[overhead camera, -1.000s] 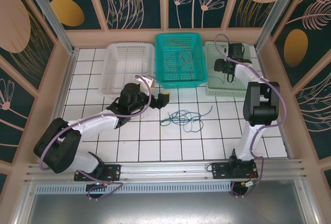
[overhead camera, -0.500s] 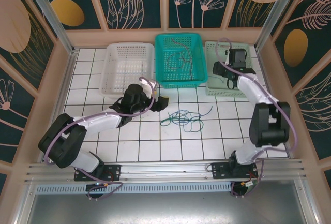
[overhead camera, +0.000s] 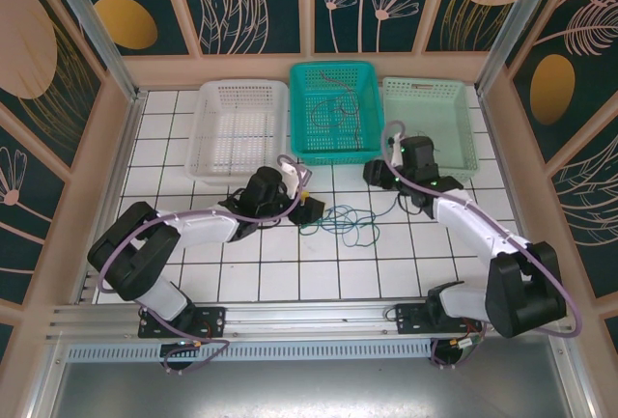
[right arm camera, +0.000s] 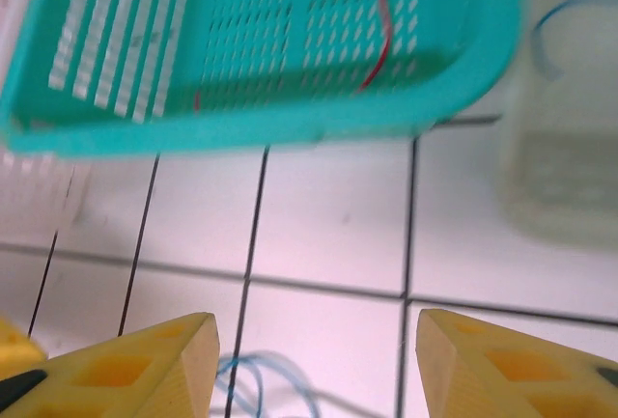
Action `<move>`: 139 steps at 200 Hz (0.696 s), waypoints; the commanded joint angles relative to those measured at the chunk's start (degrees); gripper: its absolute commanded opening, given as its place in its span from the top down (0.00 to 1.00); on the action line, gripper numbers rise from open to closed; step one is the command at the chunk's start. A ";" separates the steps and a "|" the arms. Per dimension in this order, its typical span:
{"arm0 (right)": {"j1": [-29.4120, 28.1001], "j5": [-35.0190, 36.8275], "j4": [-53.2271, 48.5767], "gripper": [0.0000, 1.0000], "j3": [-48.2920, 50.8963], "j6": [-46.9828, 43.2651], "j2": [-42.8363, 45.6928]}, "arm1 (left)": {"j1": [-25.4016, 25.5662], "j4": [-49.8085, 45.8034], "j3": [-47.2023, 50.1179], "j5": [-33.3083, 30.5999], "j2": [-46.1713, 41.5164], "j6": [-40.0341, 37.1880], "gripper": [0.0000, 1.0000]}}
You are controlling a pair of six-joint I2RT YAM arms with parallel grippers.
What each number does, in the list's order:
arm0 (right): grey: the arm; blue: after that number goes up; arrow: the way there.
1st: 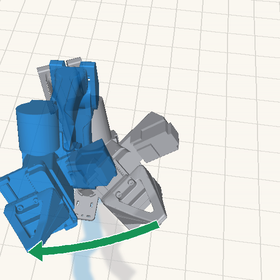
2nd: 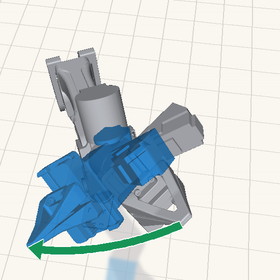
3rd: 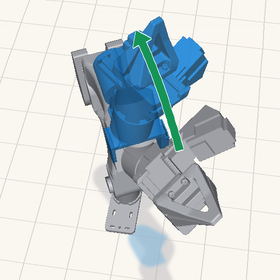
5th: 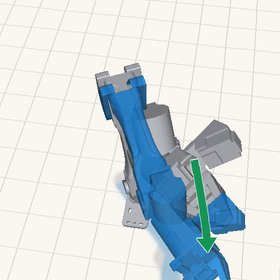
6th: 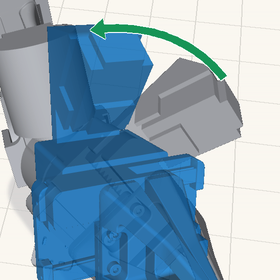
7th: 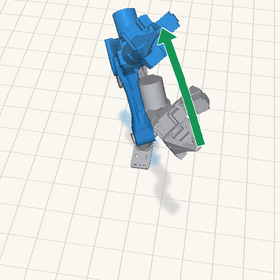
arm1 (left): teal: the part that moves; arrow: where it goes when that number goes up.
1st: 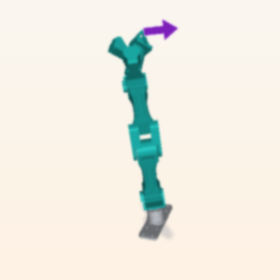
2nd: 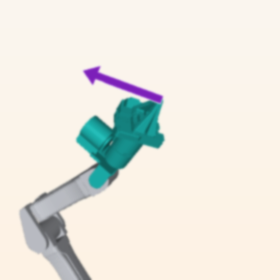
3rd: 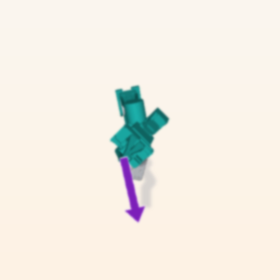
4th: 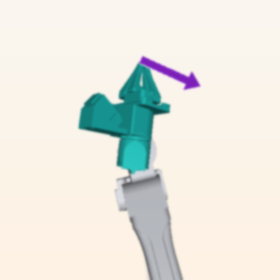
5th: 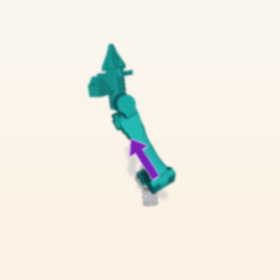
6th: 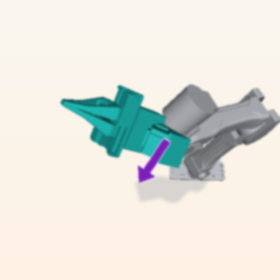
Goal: Untangle the cables
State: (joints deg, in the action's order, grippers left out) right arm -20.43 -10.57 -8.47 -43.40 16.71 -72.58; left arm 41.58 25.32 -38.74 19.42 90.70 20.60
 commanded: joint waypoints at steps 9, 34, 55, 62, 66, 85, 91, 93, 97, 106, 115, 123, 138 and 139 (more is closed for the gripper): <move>-2.57 -3.81 0.75 0.44 2.71 5.10 0.75 | 0.27 -1.80 1.34 -1.34 -2.36 0.22 0.32; -5.48 -1.90 -1.46 0.44 4.61 6.24 1.69 | 0.73 -3.89 2.31 -2.00 -2.19 -0.43 0.34; -5.63 -2.33 0.83 0.44 7.69 8.21 3.18 | 1.49 -3.94 3.71 -1.14 -2.27 -1.33 0.35; -5.62 -2.31 1.82 0.44 8.42 9.01 3.44 | 1.81 -4.03 4.13 -1.34 -2.34 -1.97 0.36; -5.65 -2.42 2.34 0.44 8.66 9.39 3.49 | 2.05 -4.09 4.38 -1.59 -2.43 -2.31 0.36; -5.61 -3.74 4.77 0.44 9.30 10.24 2.57 | 2.26 -3.27 5.93 -1.54 -3.02 -3.19 0.38; -5.60 -3.84 4.78 0.44 9.06 10.19 2.09 | 2.31 -2.86 6.42 -1.49 -3.36 -3.30 0.39; -5.66 -3.85 4.80 0.44 8.97 10.19 1.91 | 2.35 -2.72 6.58 -1.49 -3.43 -3.40 0.39; -5.65 -3.85 4.72 0.44 8.75 10.06 1.62 | 2.35 -2.50 6.93 -1.41 -3.63 -3.58 0.39; -5.66 -3.76 4.54 0.44 8.47 9.87 1.17 | 2.29 -2.30 7.40 -1.49 -3.91 -4.26 0.39; -5.67 -3.63 4.51 0.44 8.26 9.76 0.97 | 2.32 -2.37 7.78 -1.33 -3.99 -5.26 0.40; -5.61 -3.43 4.46 0.44 8.16 9.67 1.03 | 2.32 -2.55 7.93 -1.06 -3.77 -6.03 0.40; -5.63 -2.61 4.08 0.44 8.07 9.44 1.20 | 2.41 -2.91 7.98 -0.74 -3.23 -7.56 0.39; -5.61 -2.53 4.08 0.44 8.07 9.41 1.21 | 2.39 -2.95 7.94 -0.77 -3.19 -7.67 0.39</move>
State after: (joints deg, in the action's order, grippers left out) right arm -25.87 -13.41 -5.76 -34.68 25.85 -71.05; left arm 43.83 22.46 -31.48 18.00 88.05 16.67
